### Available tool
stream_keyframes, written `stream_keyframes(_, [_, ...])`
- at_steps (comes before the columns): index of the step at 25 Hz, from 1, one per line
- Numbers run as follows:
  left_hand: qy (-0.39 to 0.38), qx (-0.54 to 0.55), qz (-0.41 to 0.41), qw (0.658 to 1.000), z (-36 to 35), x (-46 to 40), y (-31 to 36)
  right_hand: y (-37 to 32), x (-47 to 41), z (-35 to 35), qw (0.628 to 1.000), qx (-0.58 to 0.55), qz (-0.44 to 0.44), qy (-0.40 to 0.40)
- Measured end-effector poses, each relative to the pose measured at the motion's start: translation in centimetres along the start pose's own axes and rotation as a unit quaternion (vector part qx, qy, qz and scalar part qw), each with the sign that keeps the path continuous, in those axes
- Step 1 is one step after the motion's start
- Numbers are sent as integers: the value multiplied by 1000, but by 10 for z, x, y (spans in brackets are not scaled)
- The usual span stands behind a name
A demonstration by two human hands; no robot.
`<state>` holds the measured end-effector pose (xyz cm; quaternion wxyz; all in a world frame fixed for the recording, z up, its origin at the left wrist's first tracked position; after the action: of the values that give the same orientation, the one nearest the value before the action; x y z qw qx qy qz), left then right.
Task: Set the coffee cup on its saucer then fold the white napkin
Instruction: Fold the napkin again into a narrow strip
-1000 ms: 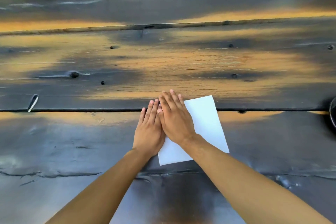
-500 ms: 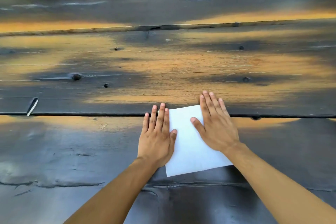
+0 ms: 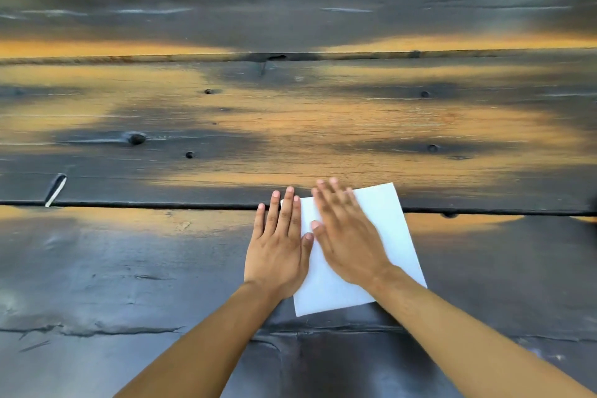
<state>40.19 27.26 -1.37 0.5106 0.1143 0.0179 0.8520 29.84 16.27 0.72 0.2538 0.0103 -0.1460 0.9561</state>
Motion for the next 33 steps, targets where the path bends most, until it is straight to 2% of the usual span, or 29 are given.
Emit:
stream_keyframes(4, [2, -3, -10, 1000, -1, 1, -2, -15, -2, -18, 999, 32, 19, -24])
stream_keyframes(7, [-8, 3, -4, 1000, -1, -1, -2, 27, 14, -10, 997, 79, 5, -27])
stream_keyframes(10, [-12, -1, 2, 1000, 1, -1, -1, 72, 33, 5, 995, 80, -39, -36])
stream_keyframes(13, [-10, 5, 4, 1000, 1, 0, -1, 81, 37, 7, 994, 93, -46, -41])
stream_keyframes(16, [-1, 24, -8, 1000, 5, 1, -2, 79, 36, 3, 994, 92, -48, -37])
stream_keyframes(20, [16, 121, -38, 992, 17, 15, -8, 65, 34, 14, 992, 96, -87, -8])
stream_keyframes(23, [28, 78, -51, 995, 12, 45, -7, 15, 35, 16, 996, 36, -66, 43])
stream_keyframes(27, [15, 11, -57, 998, -6, 70, -8, -53, 44, -19, 1000, -5, -5, 18])
stream_keyframes(33, [11, -18, -45, 999, -6, 69, -5, -19, 59, -25, 998, 41, -27, -29])
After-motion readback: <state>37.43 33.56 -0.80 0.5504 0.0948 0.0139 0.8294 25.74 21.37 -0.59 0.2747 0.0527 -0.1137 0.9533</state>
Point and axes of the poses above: each hand's wrist, its own x-axis away from the middle knuckle, its own z-axis out of the back of the hand, y = z × x, the point moved 3 cm from there along -x, towards the middle knuckle, and after that the axes turned 3 degrees about z, right-handed, at the moved point
